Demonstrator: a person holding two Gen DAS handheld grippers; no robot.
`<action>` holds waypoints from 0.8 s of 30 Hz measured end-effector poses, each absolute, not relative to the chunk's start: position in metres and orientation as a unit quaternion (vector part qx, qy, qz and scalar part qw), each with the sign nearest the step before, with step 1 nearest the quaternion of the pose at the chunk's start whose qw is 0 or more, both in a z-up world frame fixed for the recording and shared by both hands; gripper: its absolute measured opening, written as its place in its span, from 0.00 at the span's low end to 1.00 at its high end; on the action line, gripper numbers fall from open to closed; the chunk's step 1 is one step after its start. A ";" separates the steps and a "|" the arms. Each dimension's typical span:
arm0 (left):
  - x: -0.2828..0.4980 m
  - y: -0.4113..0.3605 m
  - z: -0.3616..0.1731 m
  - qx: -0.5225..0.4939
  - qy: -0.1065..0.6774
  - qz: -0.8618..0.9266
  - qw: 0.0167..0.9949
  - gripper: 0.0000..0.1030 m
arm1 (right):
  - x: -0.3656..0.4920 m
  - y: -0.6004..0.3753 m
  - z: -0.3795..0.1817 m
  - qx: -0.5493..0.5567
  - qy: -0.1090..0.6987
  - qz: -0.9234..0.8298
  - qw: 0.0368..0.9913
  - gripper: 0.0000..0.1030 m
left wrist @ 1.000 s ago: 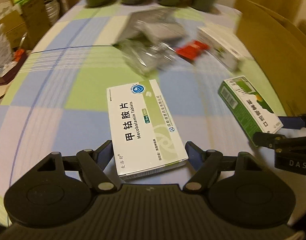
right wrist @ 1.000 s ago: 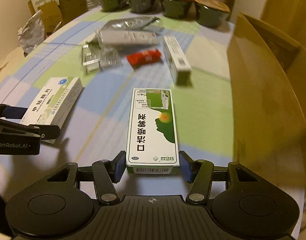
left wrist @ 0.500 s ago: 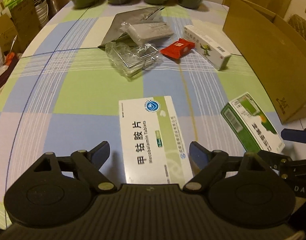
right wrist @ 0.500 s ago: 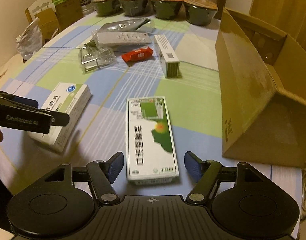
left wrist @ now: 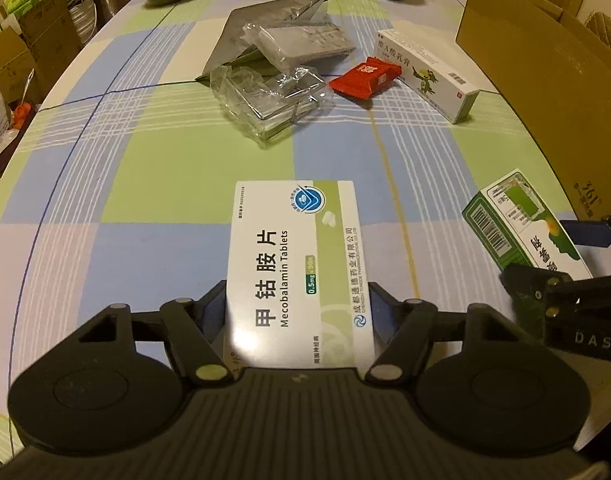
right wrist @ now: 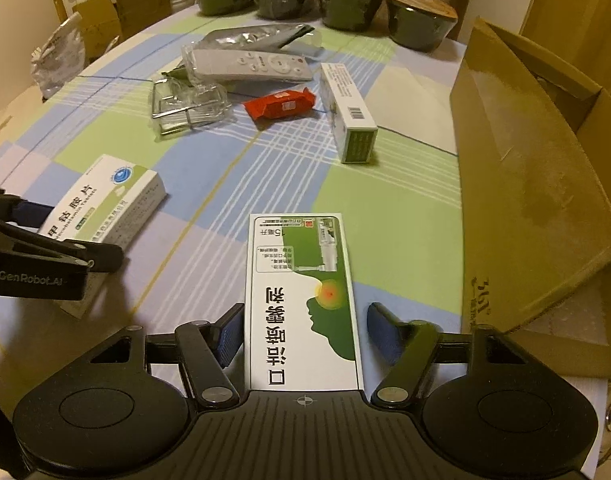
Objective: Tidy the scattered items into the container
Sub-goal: 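Grasp the green-and-white spray box with the right gripper while the left gripper grasps the white tablet box, then carry both held boxes over the cardboard box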
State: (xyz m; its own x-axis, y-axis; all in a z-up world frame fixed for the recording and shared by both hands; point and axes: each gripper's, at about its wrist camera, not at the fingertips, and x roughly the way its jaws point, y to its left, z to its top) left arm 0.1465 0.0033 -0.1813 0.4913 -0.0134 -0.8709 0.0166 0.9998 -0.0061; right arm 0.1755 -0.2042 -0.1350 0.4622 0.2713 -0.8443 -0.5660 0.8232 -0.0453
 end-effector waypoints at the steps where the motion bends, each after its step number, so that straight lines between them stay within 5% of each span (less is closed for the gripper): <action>1: 0.146 0.004 -0.181 0.003 0.503 -0.008 0.864 0.65 | 0.174 -0.205 -0.134 -0.161 0.454 0.247 0.841 0.56; 24: 0.100 -0.033 -0.115 0.034 0.451 -0.054 0.890 0.65 | 0.119 -0.253 -0.072 -0.099 0.425 0.207 0.876 0.56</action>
State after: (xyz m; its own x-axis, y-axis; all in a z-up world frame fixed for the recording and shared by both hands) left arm 0.1004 -0.0333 -0.1146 0.5879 -0.0662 -0.8062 0.1268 0.9919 0.0110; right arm 0.1185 -0.2529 -0.0723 0.5530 0.2789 -0.7851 -0.4468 0.8946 0.0031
